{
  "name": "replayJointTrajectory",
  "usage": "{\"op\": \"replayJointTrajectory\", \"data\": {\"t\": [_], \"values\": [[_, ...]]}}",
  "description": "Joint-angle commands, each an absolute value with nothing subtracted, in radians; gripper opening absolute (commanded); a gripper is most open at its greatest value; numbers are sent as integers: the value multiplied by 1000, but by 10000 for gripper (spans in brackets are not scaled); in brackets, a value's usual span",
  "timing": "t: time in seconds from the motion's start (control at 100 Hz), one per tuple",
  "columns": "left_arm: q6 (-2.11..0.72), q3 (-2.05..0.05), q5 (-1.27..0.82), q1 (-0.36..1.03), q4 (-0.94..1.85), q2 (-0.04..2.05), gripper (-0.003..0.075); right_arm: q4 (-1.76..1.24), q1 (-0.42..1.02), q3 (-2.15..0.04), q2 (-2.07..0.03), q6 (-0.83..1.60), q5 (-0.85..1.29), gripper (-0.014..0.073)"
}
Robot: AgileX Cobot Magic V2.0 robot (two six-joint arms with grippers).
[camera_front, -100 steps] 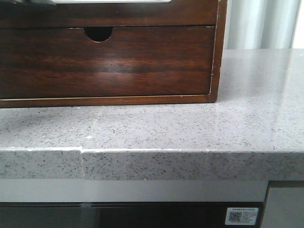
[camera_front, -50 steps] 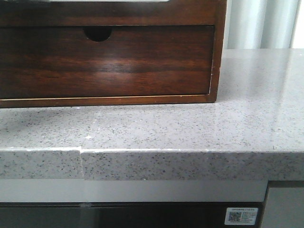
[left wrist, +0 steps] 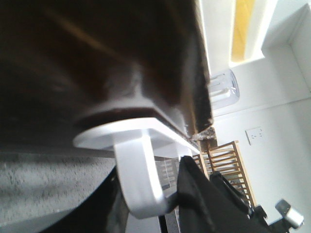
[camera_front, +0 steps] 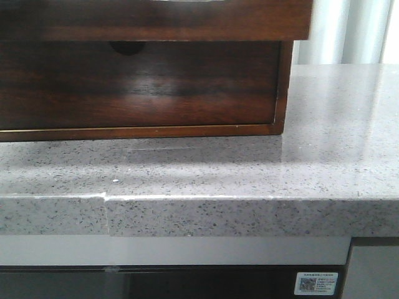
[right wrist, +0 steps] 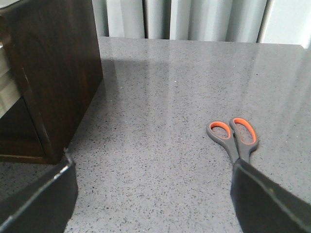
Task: Put scissors in drawer with both arms
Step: 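Pull the drawer open toward the robot with the left gripper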
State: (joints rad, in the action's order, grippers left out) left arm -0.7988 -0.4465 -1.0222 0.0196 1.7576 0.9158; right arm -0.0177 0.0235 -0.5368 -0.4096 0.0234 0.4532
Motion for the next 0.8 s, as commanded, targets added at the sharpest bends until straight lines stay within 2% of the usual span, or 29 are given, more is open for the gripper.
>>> {"op": "replayJointTrajectory", "data": {"t": [0.0,0.2,0.41,0.53,0.68,0.79], "values": [[-896,-437,-1158,19,1750,824,92,-19,18,-565,-425,27,368,579],[-892,-376,-1135,19,1744,706,92,-19,18,-565,-425,27,368,579],[-885,-369,-1132,19,1700,687,106,-19,18,-565,-425,27,368,579],[-883,-369,-1132,19,1697,687,191,-19,18,-565,-425,27,368,579],[-883,-369,-1132,19,1660,687,375,-19,18,-565,-425,27,368,579],[-883,-374,-1126,13,1609,687,389,-19,18,-565,-425,27,368,579]]}}
